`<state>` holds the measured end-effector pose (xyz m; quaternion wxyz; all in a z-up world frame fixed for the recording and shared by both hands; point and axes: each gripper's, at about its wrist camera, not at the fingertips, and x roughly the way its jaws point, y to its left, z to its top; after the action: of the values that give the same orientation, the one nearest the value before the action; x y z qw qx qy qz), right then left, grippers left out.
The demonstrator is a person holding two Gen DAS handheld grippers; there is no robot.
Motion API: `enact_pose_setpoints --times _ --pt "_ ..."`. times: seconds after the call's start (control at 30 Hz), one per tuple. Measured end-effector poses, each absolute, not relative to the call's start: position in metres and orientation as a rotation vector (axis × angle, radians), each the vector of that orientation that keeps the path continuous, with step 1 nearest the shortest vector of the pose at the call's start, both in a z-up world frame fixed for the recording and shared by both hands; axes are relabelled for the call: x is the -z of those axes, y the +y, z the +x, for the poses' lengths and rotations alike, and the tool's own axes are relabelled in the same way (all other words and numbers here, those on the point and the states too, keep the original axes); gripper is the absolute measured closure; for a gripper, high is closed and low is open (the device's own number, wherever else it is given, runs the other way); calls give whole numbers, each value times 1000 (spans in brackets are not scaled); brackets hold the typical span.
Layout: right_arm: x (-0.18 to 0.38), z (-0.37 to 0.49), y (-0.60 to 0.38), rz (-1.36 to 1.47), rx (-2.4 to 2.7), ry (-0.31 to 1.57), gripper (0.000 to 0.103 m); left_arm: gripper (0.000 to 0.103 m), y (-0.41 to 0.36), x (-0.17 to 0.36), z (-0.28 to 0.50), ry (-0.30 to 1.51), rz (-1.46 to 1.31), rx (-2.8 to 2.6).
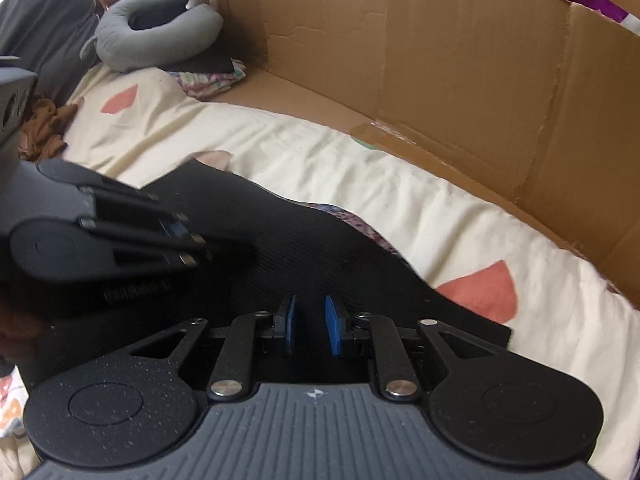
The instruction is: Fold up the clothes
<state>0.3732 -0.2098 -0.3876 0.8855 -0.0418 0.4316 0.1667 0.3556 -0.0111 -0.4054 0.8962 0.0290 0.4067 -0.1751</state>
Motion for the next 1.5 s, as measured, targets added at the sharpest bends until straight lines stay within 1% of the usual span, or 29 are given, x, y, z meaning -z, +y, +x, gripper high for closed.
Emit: enact_pose_setpoints --times 0.1,0.23,0.5,0.77,0.93,1.0,1.07,1.27,1.5 --pt "384 371 -221 -115 -315 900 81 100 -3 403 355 837 47 345" --pt "378 364 -241 -46 -276 899 80 100 7 395 345 821 70 307" --pt "366 352 -233 -18 -340 871 80 96 16 388 325 806 65 315" --pt "386 352 -211 -58 -376 910 79 94 17 401 328 819 66 309" --pt "401 357 -218 -47 -387 928 80 95 24 408 335 830 38 304" --pt "401 356 -221 -64 -402 924 80 99 31 407 336 838 10 302" --pt "398 354 -225 -60 -402 923 80 100 37 403 335 840 6 266" --pt "379 342 -241 1 -385 909 79 99 51 390 322 865 -25 262" --pt "371 323 -228 -5 -451 905 79 93 25 380 299 854 -51 351"
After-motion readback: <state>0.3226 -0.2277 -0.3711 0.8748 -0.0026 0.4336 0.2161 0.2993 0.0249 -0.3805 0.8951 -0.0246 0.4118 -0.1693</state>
